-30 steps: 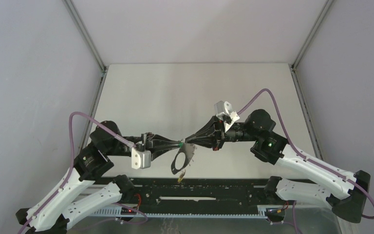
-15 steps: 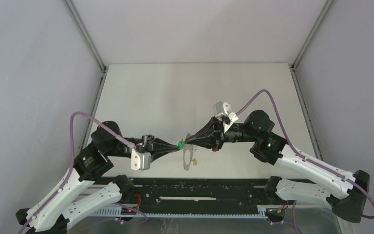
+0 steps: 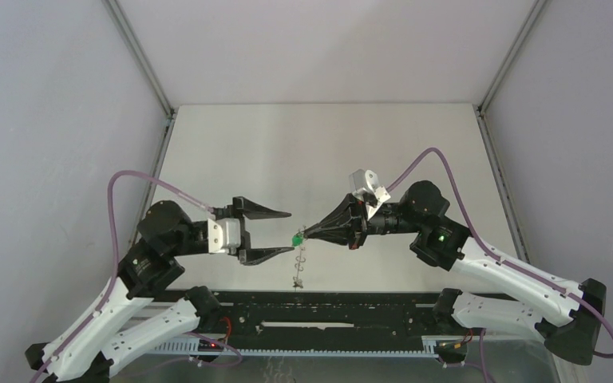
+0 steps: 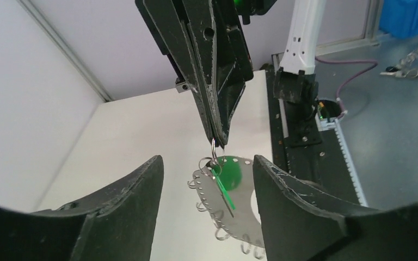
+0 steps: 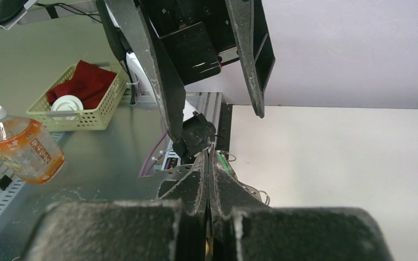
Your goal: Put the keys on the keyring
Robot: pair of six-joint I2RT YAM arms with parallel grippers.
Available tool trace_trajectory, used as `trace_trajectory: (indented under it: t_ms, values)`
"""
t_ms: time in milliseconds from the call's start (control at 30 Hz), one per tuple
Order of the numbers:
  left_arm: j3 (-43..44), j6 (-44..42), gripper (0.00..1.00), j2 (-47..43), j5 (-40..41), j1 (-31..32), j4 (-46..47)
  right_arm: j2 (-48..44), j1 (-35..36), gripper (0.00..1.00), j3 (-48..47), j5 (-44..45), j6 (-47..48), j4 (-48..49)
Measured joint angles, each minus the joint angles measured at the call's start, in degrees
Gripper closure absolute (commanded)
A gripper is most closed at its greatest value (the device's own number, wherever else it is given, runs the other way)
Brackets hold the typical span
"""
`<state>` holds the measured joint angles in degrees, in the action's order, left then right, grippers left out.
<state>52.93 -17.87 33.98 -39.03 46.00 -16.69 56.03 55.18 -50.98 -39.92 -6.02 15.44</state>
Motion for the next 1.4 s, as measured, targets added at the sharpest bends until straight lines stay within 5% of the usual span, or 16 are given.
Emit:
trace_trajectory:
  t_ms: [233,700,933,1100,1400]
  values:
    - [-0.1,8.9,0.54,1.6,-0.4,0.0,3.3,0.0,0.1,1.00,0.0,0.0,0.6,0.1]
    - [-1.6,10.2,0.63,2.4,-2.8,0.0,3.3,-0.1,0.8,1.00,0.0,-0.6,1.0,0.3]
    - [-2.2,9.9,0.83,2.2,-5.0,0.0,3.3,-0.1,0.9,1.00,0.0,-1.6,1.0,0.9]
    - [-2.6,10.1,0.85,2.2,-5.2,0.0,3.3,0.0,1.2,1.00,0.0,-2.4,1.0,1.2]
    - [-2.6,15.0,0.72,2.2,-5.2,0.0,5.3,0.9,1.6,1.00,0.0,-3.9,2.0,0.2]
